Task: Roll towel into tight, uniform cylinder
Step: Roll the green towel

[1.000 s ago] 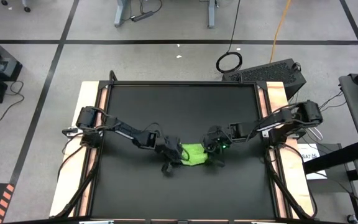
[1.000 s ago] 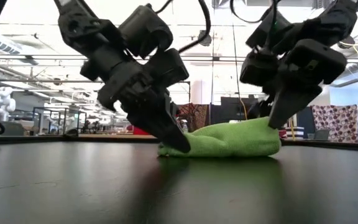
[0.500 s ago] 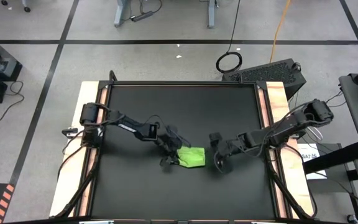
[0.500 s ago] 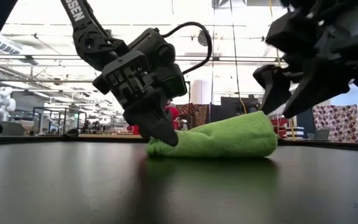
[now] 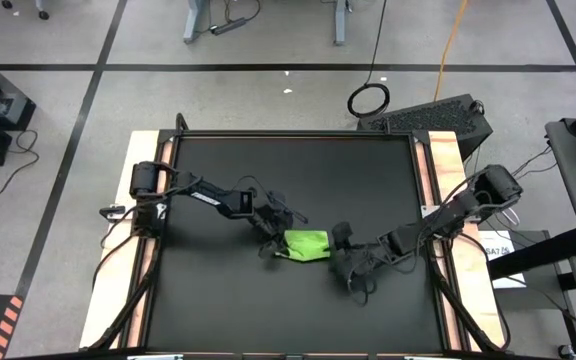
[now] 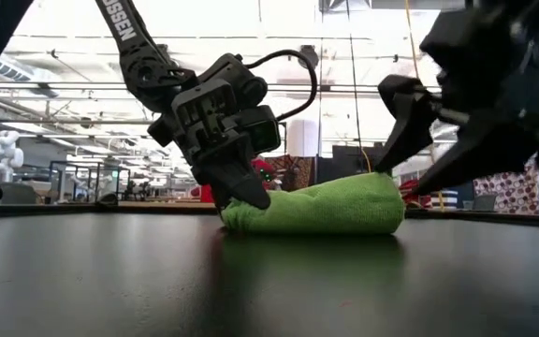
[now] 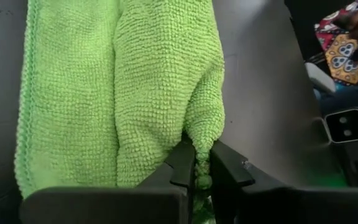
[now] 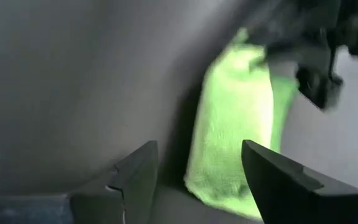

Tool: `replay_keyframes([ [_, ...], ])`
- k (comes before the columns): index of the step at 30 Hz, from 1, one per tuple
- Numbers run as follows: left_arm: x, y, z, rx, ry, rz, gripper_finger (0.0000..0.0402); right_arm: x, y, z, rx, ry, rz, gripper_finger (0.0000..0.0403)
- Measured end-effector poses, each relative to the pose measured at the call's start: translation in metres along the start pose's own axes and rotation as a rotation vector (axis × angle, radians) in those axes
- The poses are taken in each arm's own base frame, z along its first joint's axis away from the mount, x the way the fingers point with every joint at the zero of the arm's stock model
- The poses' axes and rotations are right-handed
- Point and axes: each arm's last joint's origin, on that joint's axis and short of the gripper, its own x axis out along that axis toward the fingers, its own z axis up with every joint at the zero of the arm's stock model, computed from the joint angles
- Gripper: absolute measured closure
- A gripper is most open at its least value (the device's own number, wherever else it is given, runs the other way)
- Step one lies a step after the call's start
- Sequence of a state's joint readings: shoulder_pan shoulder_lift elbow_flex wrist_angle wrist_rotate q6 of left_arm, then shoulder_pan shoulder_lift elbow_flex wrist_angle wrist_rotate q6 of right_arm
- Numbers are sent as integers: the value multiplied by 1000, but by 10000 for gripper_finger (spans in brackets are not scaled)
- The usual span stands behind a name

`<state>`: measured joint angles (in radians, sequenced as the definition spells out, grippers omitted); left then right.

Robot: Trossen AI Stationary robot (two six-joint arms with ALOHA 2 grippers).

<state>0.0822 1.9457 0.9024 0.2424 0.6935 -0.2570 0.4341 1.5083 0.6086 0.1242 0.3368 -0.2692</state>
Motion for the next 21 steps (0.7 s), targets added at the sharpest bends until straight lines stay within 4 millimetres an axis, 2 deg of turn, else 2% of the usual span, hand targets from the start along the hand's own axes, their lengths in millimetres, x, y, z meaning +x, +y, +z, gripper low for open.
replay_keyframes([
  [7,-3,2,1,-29,2,-40,368,17,4,-12,-103,124,-207,181],
  [13,-4,1,1,-32,12,-77,368,34,2,-19,-111,143,-223,181],
  [17,-4,0,1,-33,21,-110,368,44,-3,-24,-50,144,-210,189],
  [21,-4,0,1,-31,26,-125,368,53,-14,-31,111,131,-152,237],
])
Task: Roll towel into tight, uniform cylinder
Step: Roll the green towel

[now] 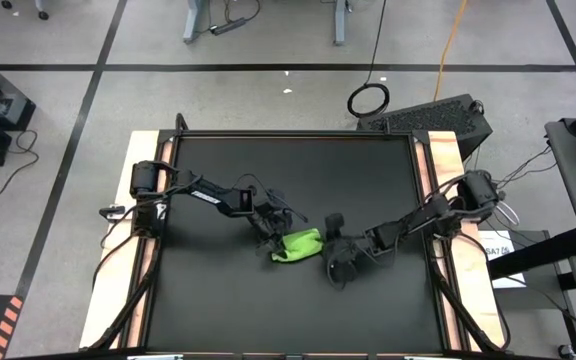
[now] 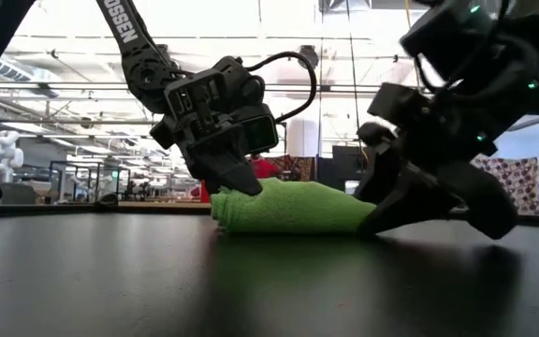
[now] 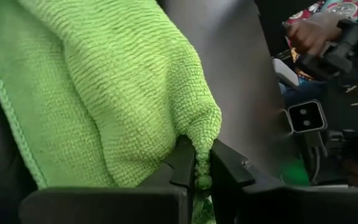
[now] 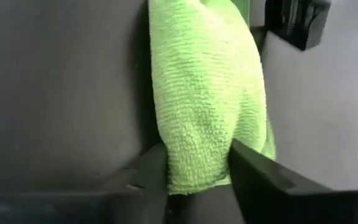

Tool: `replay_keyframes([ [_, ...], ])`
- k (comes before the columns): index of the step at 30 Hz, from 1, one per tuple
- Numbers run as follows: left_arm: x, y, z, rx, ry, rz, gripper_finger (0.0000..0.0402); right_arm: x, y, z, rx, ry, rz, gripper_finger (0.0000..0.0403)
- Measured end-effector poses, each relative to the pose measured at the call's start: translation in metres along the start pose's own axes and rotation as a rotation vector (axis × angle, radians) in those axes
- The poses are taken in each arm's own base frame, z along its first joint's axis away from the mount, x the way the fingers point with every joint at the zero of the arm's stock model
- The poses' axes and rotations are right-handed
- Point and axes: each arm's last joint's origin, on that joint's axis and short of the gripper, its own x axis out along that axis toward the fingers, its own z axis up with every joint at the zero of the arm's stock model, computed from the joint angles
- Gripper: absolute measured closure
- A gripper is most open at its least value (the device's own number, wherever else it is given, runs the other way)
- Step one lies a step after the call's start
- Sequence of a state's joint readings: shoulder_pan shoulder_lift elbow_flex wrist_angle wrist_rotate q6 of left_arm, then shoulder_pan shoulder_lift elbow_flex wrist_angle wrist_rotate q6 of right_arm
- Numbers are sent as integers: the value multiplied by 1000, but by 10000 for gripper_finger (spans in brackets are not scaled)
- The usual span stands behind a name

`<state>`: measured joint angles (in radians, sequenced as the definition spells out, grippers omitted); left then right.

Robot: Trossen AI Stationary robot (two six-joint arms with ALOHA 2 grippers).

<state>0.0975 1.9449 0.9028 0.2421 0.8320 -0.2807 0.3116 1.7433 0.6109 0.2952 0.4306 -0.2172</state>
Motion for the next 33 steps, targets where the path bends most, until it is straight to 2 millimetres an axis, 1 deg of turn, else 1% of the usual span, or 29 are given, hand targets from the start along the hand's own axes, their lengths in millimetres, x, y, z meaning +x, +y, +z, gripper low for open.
replay_keyframes([
  [2,0,0,0,1,1,-2,368,3,-4,-2,65,2,44,278],
  [6,0,0,0,3,4,-1,368,6,-13,-4,171,1,152,374],
  [7,0,0,-1,1,6,1,368,7,-16,-5,203,3,185,386],
  [8,0,0,-1,-4,11,6,368,8,-18,-6,243,3,222,389],
  [12,-1,1,-3,-2,31,17,368,10,-25,-9,395,25,398,381],
  [16,-1,0,-3,-10,33,21,368,10,-27,-11,485,32,585,389],
  [19,-3,-1,-3,-21,31,37,368,11,-30,-12,546,41,683,394],
  [26,-11,-5,-3,8,34,214,368,14,-42,-18,711,83,772,394],
  [30,-10,-6,-5,-2,49,261,368,15,-47,-20,755,99,783,394],
  [33,-7,-8,-8,3,65,340,368,15,-49,-22,766,112,781,394],
])
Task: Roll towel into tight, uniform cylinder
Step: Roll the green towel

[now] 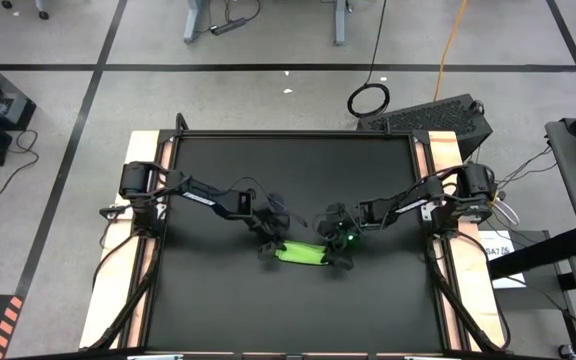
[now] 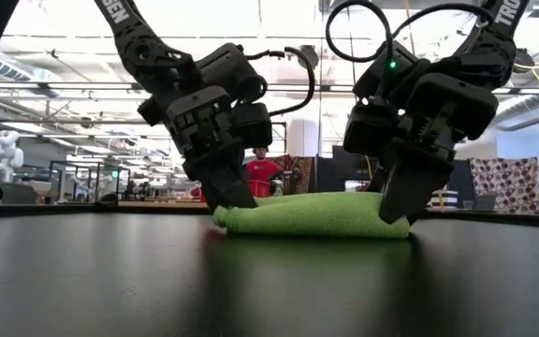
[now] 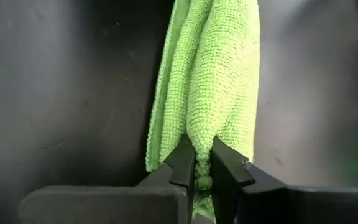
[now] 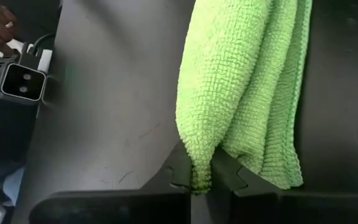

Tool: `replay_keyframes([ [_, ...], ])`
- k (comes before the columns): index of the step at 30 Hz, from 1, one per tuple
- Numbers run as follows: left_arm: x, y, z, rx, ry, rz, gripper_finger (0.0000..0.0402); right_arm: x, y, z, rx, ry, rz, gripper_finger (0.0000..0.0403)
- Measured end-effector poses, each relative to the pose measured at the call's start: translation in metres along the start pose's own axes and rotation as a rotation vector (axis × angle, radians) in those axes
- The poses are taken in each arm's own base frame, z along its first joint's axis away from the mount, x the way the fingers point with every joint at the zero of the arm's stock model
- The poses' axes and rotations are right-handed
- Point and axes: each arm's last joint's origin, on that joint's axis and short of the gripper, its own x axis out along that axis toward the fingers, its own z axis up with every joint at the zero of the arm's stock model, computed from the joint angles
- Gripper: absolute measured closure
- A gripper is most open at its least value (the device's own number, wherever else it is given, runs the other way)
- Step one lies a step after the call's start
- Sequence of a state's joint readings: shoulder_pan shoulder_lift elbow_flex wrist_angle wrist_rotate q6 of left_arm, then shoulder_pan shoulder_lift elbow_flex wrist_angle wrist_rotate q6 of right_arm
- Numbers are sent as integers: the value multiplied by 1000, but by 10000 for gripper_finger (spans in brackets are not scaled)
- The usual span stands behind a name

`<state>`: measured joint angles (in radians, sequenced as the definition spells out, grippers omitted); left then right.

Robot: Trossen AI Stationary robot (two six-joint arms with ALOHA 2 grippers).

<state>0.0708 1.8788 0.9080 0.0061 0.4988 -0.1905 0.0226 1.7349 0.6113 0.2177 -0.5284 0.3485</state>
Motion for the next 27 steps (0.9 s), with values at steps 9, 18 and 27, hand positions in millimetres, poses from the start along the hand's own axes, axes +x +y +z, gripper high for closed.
replay_keyframes([
  [9,8,-13,-5,88,16,135,368,3,-6,-2,39,8,-18,380],
  [18,10,-21,-7,132,11,208,301,1,-4,0,53,-13,-41,306],
  [27,-23,-40,2,167,-52,204,216,-32,20,6,8,-63,-83,287],
])
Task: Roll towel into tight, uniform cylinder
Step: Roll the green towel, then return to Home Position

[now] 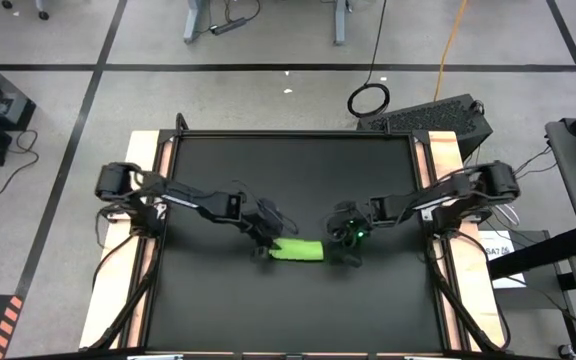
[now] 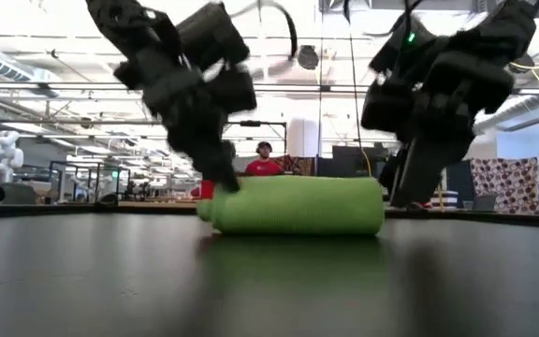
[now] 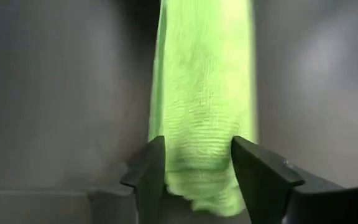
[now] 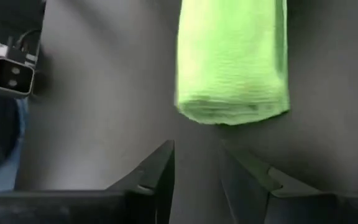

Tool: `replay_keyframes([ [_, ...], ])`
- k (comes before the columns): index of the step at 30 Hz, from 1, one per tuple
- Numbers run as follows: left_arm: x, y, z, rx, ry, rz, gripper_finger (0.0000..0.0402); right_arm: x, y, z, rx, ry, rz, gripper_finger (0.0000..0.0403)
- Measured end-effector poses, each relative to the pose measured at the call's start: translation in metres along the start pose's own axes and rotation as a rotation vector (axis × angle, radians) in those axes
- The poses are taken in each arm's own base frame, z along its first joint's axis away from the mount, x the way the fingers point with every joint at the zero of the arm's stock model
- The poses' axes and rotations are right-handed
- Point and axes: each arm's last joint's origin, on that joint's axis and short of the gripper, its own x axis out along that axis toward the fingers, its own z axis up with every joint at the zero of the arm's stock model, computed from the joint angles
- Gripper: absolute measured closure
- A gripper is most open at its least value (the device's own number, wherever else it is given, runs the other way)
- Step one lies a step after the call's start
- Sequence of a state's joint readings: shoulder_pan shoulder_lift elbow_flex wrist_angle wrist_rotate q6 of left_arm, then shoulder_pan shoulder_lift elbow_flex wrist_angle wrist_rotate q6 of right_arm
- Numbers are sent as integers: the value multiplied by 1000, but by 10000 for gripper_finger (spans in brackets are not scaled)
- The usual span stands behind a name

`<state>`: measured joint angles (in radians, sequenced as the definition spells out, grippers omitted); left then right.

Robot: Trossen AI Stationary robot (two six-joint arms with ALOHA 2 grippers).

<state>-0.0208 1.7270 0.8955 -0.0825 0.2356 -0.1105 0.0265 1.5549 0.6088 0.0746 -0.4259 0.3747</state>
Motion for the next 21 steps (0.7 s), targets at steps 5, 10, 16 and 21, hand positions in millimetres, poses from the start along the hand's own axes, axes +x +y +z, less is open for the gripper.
replay_keyframes([
  [5,-23,-7,13,45,-90,-19,198,-22,10,1,-54,-26,-37,287],
  [10,-29,-7,17,49,-121,-10,196,-36,29,9,-205,-152,-42,287],
  [16,-29,-11,17,105,-123,-58,196,-33,47,9,-370,-215,-41,287],
  [21,-25,-33,16,211,-128,-87,196,-16,61,2,-483,-234,-101,287],
])
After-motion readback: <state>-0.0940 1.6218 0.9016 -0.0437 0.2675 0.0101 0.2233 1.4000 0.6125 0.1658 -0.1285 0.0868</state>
